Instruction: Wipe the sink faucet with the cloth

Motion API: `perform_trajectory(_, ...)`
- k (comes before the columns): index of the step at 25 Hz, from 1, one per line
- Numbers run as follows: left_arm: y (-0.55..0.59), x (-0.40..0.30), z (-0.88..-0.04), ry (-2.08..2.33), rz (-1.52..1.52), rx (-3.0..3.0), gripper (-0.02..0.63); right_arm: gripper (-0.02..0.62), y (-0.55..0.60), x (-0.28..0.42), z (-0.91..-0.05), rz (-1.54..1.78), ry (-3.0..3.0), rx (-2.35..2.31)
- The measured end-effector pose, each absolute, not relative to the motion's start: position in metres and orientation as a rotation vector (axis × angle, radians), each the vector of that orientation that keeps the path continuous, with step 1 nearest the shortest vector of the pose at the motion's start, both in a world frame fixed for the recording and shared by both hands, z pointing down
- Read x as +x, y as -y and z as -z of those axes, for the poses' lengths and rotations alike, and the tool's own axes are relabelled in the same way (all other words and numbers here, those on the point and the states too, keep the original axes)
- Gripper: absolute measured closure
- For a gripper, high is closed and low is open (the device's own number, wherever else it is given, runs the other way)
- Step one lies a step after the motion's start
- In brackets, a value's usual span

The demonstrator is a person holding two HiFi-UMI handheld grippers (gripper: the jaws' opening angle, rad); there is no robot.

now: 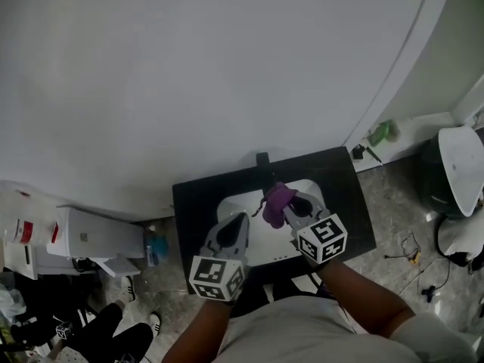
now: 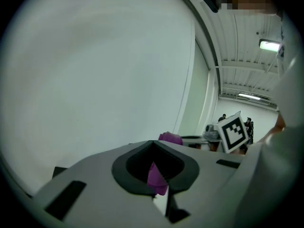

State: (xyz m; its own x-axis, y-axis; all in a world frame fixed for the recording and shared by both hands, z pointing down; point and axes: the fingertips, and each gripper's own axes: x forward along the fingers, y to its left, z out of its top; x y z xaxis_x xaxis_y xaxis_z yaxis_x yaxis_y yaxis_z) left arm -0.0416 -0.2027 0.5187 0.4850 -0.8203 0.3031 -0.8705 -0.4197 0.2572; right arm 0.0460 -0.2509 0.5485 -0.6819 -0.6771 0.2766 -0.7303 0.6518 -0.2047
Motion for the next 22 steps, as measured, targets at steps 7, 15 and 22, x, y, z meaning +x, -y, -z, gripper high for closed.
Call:
perform_trajectory(7, 0.226, -0.055, -0.541, 1.358, -0.215, 2.322, 0.600, 0.571, 0.395, 0.012, -0.609, -0.402, 2.535, 1.177)
perform_trajectory(15, 0.240, -0.079, -0.561, 1.341, -0.207, 2.276, 0.600, 0.572, 0.334, 0.012, -0.669, -0.486, 2.430, 1.105)
perform_trajectory(22, 0.244, -0.085, -0.553, 1.338, -0.217, 2.293, 0.600, 0.571, 0.401, 0.000, -0.641, -0.404, 2.467, 1.158)
